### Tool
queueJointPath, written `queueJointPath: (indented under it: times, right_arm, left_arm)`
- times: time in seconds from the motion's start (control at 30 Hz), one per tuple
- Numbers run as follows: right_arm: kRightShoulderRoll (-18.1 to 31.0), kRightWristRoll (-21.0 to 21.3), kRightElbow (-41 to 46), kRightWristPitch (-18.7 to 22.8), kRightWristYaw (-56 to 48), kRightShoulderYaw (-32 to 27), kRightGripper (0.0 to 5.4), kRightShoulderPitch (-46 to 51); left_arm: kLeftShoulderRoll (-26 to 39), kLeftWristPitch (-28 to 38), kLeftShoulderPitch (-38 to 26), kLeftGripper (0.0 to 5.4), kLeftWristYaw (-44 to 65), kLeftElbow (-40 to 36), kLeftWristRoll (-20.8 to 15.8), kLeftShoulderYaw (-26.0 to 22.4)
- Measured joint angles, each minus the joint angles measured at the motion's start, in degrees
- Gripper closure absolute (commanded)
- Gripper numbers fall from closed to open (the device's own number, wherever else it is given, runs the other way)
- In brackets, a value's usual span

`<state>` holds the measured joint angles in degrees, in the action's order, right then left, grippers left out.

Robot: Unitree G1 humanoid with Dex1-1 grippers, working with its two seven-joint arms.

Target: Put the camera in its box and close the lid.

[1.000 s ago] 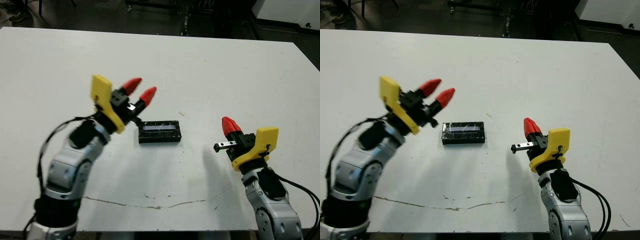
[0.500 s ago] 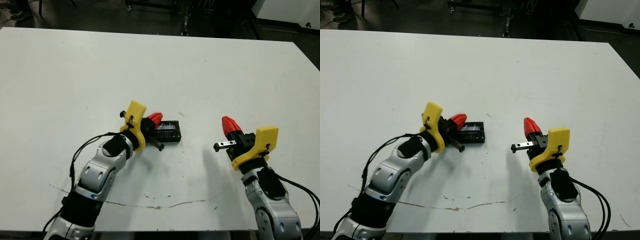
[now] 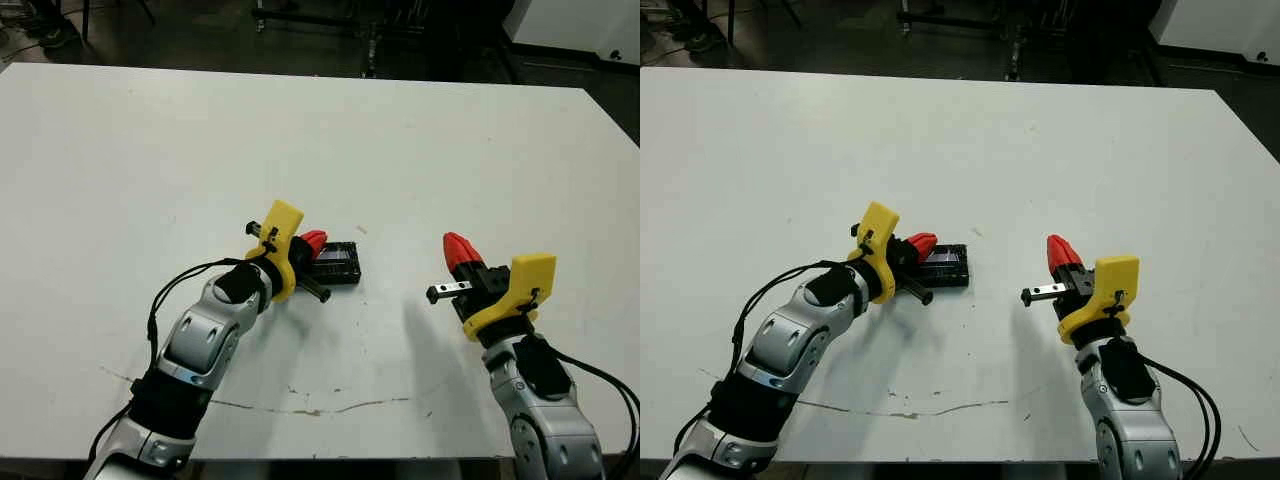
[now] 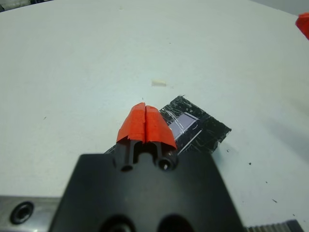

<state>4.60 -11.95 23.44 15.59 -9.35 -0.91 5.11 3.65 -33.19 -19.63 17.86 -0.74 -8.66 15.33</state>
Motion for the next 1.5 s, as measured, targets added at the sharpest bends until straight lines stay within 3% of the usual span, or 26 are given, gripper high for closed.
queueJointPath:
  times: [0.2,0.33,0.47,0.57,0.77,0.97,1.17,1.5]
  right_arm:
    - [-0.01,0.01,0.02,0.0,0.03,0.04,5.4,0.03]
    - [-0.06,-0.01,0.18,0.0,0.05,0.07,5.4,0.16]
    - [-0.21,-0.09,0.25,0.0,0.03,0.07,5.4,0.18]
    - [-0.27,-0.1,0.28,0.0,0.02,0.05,5.4,0.25]
    - [-0.53,0.02,0.16,-0.15,0.14,0.01,5.4,0.17]
    - [-0.73,0.16,-0.94,-0.82,1.1,-0.74,5.4,-1.82]
    - [-2.22,0.14,-2.75,-1.12,4.27,-2.94,5.4,-5.9]
    - [-3.24,2.35,-6.29,-3.86,7.69,-4.27,5.4,-10.14]
  left_arm:
    - [0.72,-0.15,0.33,5.4,0.16,-0.61,0.54,0.56]
    - [0.74,-3.87,3.45,5.4,0.58,-6.52,-1.99,-0.93]
    - [0.8,-5.06,8.02,5.4,0.45,-12.79,-4.54,-3.84]
    - [0.7,-3.22,9.98,5.4,-0.92,-17.44,-6.25,-8.75]
    - [0.97,9.98,9.83,5.4,-4.69,-21.02,-6.01,-18.33]
    - [1.07,26.89,9.84,5.4,-9.68,-16.48,-0.55,-23.26]
    - [0.58,37.66,12.16,5.4,-13.85,-9.57,2.13,-25.86]
    - [-3.74,47.02,18.23,5.4,-17.33,-0.63,2.65,-25.55]
